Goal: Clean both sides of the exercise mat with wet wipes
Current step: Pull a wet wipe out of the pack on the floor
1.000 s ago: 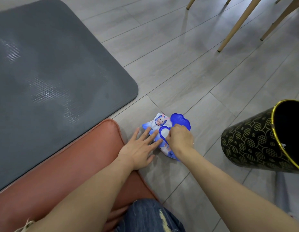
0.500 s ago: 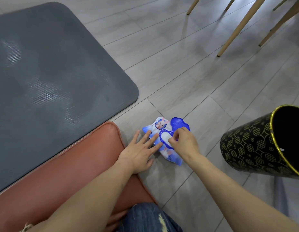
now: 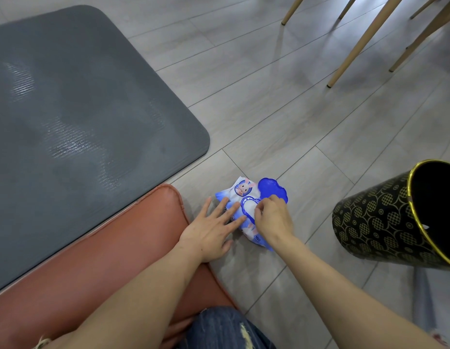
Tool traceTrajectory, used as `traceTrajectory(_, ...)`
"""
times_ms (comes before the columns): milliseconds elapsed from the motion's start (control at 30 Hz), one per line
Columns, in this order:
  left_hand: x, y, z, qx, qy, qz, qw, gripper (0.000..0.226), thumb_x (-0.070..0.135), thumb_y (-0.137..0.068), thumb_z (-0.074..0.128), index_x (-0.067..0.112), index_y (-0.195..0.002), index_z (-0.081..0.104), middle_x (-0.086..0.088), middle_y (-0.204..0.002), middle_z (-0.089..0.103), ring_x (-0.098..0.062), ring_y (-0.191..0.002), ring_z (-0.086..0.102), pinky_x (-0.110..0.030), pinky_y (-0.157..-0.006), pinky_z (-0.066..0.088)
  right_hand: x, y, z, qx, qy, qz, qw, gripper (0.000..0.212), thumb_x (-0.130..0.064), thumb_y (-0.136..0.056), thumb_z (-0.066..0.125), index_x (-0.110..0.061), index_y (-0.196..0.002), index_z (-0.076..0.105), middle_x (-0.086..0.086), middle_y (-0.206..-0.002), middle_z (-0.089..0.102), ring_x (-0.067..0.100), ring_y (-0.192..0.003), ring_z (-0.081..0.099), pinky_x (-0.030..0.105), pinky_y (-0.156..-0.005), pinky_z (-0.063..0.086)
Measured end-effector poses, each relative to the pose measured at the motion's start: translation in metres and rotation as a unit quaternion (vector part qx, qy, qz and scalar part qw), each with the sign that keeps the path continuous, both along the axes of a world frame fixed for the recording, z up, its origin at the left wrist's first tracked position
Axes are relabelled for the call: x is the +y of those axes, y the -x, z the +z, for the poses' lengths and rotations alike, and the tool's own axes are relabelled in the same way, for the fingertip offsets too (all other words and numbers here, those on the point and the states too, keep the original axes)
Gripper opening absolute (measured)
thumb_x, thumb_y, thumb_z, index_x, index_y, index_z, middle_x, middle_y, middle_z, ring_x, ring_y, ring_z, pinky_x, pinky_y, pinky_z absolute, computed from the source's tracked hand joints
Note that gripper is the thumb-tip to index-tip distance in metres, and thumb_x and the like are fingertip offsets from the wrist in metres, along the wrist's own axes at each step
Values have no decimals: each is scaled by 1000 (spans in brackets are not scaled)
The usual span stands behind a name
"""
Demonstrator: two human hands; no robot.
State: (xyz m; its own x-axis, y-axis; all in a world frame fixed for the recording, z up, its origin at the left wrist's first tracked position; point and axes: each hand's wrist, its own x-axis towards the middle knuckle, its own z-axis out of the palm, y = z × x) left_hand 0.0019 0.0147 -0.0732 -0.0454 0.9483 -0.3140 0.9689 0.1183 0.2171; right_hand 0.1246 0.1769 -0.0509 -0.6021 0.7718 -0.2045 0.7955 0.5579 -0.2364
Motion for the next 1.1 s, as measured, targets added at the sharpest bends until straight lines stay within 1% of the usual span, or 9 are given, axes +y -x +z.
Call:
traceTrajectory(133, -1, 0, -2, 6, -12, -1, 1000, 70, 48, -103, 36, 38, -165, 4, -1, -174, -11, -31, -160, -10, -64, -124, -6, 6, -10, -1, 38, 63, 3, 997, 14, -17, -98, 48, -13, -87, 56, 4, -98, 54, 23, -94, 49, 35, -82, 45)
traceTrajectory(333, -1, 1, -4, 13, -30, -3, 999, 70, 51, -102, 34, 39, -165, 4, -1, -174, -8, -31, -160, -6, -64, -124, -5, 7, -22, 29, 163, 129, -62, 976, 18, -12, -97, 49, -17, -80, 52, -2, -91, 54, 15, -83, 52, 17, -68, 38)
traceTrajectory(500, -1, 0, -3, 19, -25, -6, 999, 70, 50, -104, 35, 39, -165, 2, -1, -174, -9, -32, -160, -7, -64, -124, -6, 8, -32, 71, 296, 183, -130, 928, 11, -13, -99, 52, -18, -90, 56, -8, -90, 64, 7, -79, 59, 21, -68, 47)
traceTrajectory(667, -2, 0, 1, 16, -23, -3, 1000, 71, 48, -102, 39, 36, -165, 10, -3, -174, -3, -33, -160, -1, -62, -126, -3, 19, -31, 98, 377, 228, -127, 889, 13, -7, -101, 50, -16, -91, 52, -3, -78, 51, 5, -67, 44, 18, -62, 39)
traceTrajectory(767, -3, 1, 1, 21, -30, 9, 999, 70, 50, -97, 26, 34, -165, 15, -5, -174, 4, -35, -160, 6, -63, -126, 3, 15, -37, 83, 327, 244, -140, 902, 17, -10, -100, 45, -24, -95, 53, -8, -75, 51, 9, -65, 42, 26, -61, 37)
traceTrajectory(867, -3, 1, 3, 20, -27, 11, 999, 77, 50, -90, 10, 34, -165, 14, -6, -174, 4, -34, -160, 4, -63, -126, 2, 7, -40, 63, 174, 227, -82, 955, 34, -12, -97, 37, -38, -106, 56, -10, -72, 53, 15, -68, 49, 28, -59, 37)
traceTrajectory(933, -3, 1, 3, 19, -23, 9, 1000, 79, 51, -88, 6, 34, -165, 10, -6, -174, 1, -34, -160, 2, -62, -126, 0, -1, -37, 50, 70, 208, -11, 976, 48, -9, -96, 35, -39, -127, 57, -5, -97, 62, 19, -92, 56, 25, -69, 43)
traceTrajectory(1000, -3, 1, 4, 19, -32, 10, 999, 78, 51, -90, 7, 33, -165, 13, -6, -174, 3, -34, -160, 4, -61, -125, -1, -6, -33, 37, -7, 185, 33, 982, 57, -10, -95, 37, -40, -141, 51, 1, -132, 58, 22, -123, 50, 31, -92, 47)
traceTrajectory(1100, -3, 1, 2, 18, -29, 10, 999, 79, 51, -89, 5, 32, -165, 13, -7, -174, 2, -33, -160, 2, -60, -125, -2, -7, -28, 28, -67, 173, 26, 982, 60, -17, -93, 39, -48, -145, 42, -1, -150, 46, 23, -136, 41, 37, -105, 45)
